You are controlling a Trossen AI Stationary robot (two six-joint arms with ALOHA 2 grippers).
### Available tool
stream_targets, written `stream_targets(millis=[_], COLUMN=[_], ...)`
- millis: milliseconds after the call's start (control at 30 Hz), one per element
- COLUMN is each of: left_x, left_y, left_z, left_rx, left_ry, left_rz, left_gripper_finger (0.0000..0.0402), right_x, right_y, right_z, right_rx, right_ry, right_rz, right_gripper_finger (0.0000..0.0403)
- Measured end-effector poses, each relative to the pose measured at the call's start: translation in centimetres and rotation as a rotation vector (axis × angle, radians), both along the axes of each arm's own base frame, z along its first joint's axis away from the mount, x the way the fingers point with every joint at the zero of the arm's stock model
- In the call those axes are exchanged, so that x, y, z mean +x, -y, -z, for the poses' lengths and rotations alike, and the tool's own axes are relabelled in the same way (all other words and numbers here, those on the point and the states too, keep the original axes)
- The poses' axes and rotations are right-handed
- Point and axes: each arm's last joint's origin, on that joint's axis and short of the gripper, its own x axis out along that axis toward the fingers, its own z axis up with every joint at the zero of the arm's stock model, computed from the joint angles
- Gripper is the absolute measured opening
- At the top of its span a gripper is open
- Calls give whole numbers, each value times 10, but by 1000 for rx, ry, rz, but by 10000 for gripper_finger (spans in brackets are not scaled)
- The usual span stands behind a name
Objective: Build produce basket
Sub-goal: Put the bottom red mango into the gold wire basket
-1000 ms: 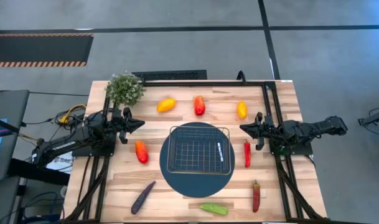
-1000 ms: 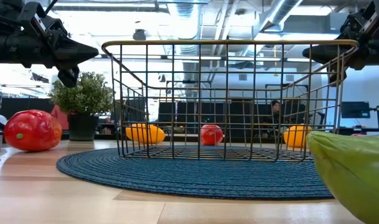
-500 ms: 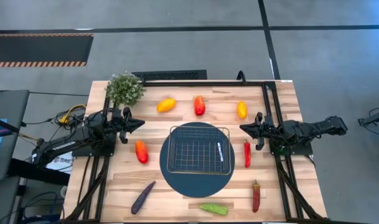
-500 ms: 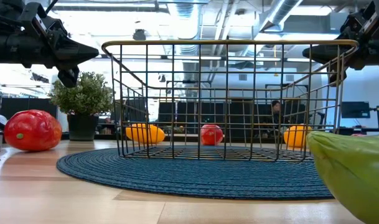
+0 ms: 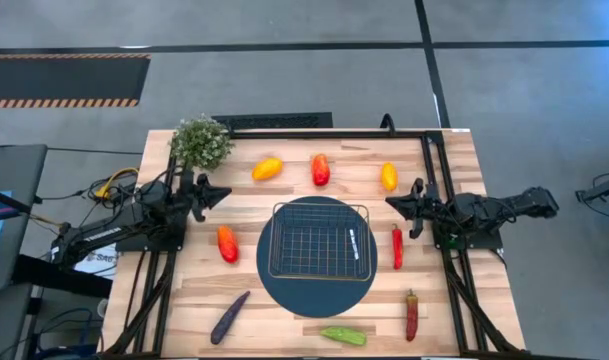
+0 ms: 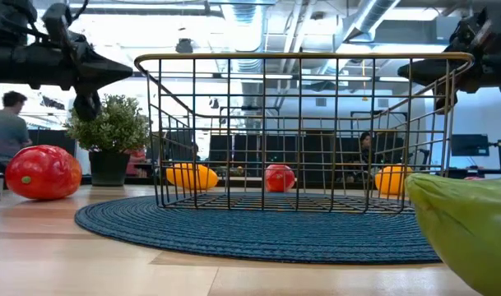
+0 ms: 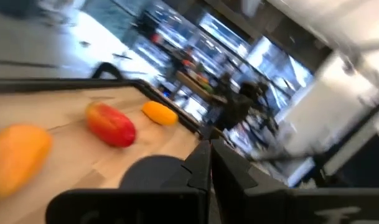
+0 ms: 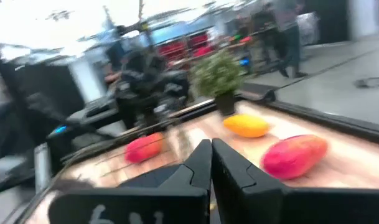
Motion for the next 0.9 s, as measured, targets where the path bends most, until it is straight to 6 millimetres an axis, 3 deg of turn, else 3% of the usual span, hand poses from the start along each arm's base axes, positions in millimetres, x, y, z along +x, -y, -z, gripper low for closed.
stream_targets(millis=[167, 533, 700, 900], left_x=[-1, 0, 1, 2], left_y=[-3, -2, 2, 2], left_z=[4, 4, 2, 4], left_rx=[-101, -164, -224, -279], left_ry=[-5, 4, 19, 9], left_rz=[-112, -72, 60, 71], left_gripper_finger=[0, 5, 49, 118], right_x=[-1, -8, -9, -12], right_y=[4, 8, 8, 9], right_z=[-8, -33, -36, -42], right_rx=[42, 134, 173, 191], right_ry=[80, 297, 340, 416], right_rz=[69, 86, 79, 86], right_gripper_finger=[33, 33, 39, 66])
